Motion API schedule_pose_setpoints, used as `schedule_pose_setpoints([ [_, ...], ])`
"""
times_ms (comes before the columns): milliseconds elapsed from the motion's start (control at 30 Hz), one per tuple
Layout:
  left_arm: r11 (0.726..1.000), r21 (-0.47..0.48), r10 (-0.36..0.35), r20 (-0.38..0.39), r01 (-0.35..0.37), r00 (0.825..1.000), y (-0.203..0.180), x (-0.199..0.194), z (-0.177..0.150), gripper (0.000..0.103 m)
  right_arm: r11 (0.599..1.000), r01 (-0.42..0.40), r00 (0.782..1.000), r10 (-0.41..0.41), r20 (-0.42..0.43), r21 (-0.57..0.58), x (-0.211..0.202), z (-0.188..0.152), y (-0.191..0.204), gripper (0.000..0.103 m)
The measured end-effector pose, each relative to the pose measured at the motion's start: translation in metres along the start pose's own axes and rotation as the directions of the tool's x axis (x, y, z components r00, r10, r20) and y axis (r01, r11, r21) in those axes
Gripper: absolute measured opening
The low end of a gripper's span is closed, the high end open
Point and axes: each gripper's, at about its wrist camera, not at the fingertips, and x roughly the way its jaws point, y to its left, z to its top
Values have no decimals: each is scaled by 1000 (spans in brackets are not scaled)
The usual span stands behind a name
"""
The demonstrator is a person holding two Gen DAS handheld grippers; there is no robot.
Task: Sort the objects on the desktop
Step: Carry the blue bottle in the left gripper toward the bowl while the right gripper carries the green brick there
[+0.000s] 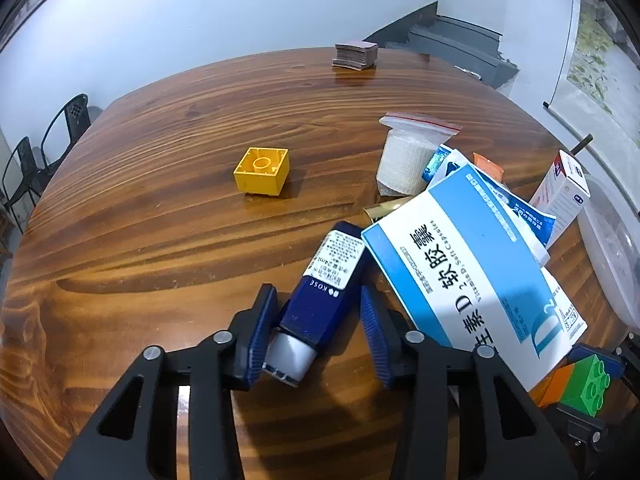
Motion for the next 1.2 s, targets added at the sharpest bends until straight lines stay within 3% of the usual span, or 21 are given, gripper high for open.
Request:
schedule_pose_setpoints([
  [133,999,-42,3,-2,-4,1000,8,-8,-4,37,1000,-17,1000,17,-3,-3,-1,0,3,38],
  [467,986,-161,55,67,-43,996,37,-52,-20,34,998,-54,998,54,25,11,-10,-7,3,37],
  [767,992,-124,19,121,-4,993,21,-79,-21,31,997,-71,995,69,65,25,-25,-13,1,37],
  [1200,993,-119,38,143,-21,989,10,-93,-24,31,991,-61,984,39,175,123,-60,-13,-36,37],
])
